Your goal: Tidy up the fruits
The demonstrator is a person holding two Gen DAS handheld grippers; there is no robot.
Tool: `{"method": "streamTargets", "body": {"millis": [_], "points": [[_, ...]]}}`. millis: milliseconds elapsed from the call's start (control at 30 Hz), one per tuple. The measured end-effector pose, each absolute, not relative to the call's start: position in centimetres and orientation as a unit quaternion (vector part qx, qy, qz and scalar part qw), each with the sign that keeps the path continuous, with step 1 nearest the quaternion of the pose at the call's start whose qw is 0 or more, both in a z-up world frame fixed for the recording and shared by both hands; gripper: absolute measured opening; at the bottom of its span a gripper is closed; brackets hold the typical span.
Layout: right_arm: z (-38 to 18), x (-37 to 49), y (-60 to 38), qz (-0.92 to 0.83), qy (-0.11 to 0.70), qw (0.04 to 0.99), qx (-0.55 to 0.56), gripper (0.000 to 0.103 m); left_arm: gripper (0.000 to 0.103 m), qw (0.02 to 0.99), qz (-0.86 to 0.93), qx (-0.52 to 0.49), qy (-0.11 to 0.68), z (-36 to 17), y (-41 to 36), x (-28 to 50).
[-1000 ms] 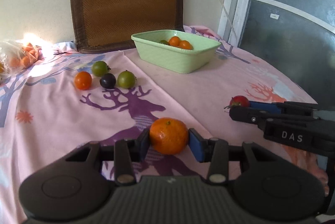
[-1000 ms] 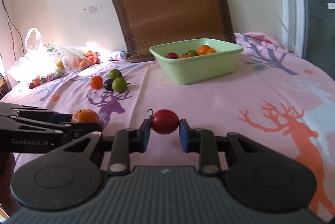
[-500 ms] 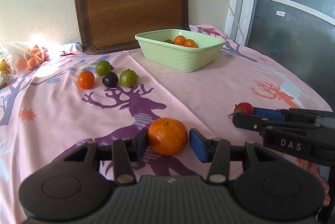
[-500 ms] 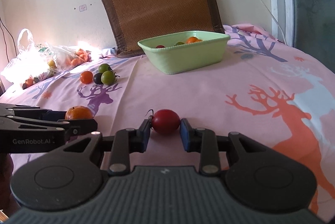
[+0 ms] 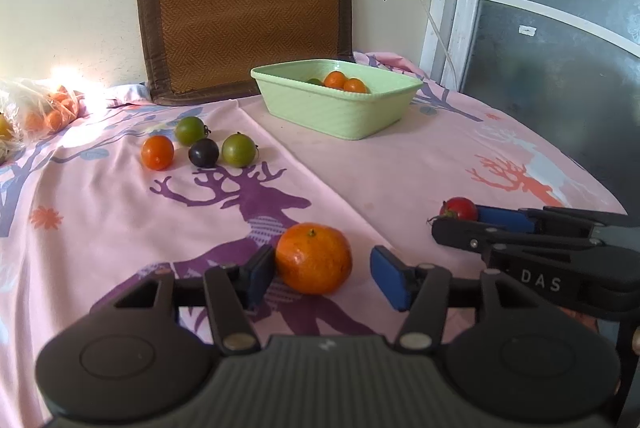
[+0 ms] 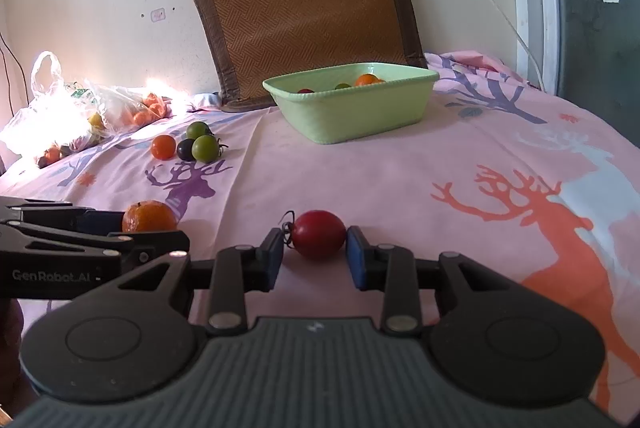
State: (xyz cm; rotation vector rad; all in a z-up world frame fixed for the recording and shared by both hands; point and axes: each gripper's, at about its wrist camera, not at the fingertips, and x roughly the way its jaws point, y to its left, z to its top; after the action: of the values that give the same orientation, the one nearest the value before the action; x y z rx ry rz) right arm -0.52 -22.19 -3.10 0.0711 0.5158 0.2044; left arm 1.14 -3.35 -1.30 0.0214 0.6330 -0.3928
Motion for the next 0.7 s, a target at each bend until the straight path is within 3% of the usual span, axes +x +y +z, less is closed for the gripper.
{"method": "streamTargets", "body": {"millis": [700], "points": [[-3.26, -0.66, -21.41, 0.094, 0.246, 0.965, 0.012, 0.043, 0.059, 0.931, -0.200, -0.002, 0.307, -1.40, -2.90, 1.07]]}}
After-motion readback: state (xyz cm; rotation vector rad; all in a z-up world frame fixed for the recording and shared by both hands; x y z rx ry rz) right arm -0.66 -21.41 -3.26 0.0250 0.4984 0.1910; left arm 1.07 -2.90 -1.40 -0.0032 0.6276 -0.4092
